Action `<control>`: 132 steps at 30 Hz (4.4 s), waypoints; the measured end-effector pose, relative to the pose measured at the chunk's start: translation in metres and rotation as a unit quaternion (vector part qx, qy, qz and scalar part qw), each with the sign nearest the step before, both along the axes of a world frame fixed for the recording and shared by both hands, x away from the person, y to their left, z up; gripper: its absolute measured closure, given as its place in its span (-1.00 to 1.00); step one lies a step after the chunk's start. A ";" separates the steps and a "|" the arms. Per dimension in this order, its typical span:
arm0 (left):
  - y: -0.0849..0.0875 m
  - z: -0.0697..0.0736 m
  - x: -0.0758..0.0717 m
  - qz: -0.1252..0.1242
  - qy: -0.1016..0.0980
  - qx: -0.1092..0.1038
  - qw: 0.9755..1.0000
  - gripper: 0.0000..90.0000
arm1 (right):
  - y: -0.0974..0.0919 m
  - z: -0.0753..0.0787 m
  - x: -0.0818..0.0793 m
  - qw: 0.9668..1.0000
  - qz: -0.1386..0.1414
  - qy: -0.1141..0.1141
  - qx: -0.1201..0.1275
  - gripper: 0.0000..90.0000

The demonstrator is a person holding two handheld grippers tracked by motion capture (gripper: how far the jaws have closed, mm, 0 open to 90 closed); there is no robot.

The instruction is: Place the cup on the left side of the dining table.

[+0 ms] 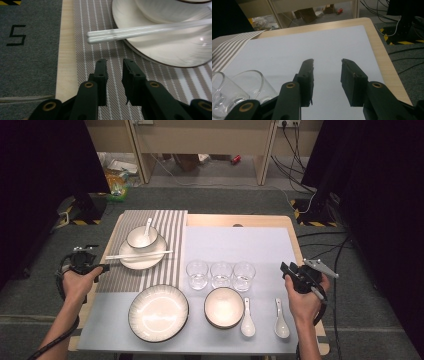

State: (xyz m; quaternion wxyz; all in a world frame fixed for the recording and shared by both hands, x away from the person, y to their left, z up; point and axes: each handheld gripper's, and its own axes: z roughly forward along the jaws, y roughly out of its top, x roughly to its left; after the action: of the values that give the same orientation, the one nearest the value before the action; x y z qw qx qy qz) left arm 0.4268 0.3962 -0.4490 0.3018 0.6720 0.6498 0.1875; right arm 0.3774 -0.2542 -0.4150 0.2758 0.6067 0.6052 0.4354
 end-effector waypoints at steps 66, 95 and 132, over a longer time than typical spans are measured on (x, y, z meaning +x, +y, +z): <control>-0.188 0.051 -0.001 -0.209 -0.103 -0.053 0.971 -0.32 | -0.012 -0.008 0.001 1.000 -0.008 0.008 0.006 0.36; -0.254 0.013 0.029 -0.292 -0.025 -0.040 0.955 0.29 | -0.015 -0.006 -0.005 1.000 -0.013 0.012 0.009 0.36; -0.225 0.026 0.011 -0.269 -0.077 -0.036 0.959 0.80 | -0.013 -0.007 -0.005 1.000 -0.013 0.013 0.006 0.36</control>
State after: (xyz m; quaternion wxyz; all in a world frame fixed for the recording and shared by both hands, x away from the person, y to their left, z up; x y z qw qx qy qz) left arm 0.4375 0.1714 -0.4228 0.4145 0.7940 0.4261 0.1272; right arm 0.3722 -0.2672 -0.4220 0.2697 0.6214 0.5981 0.4281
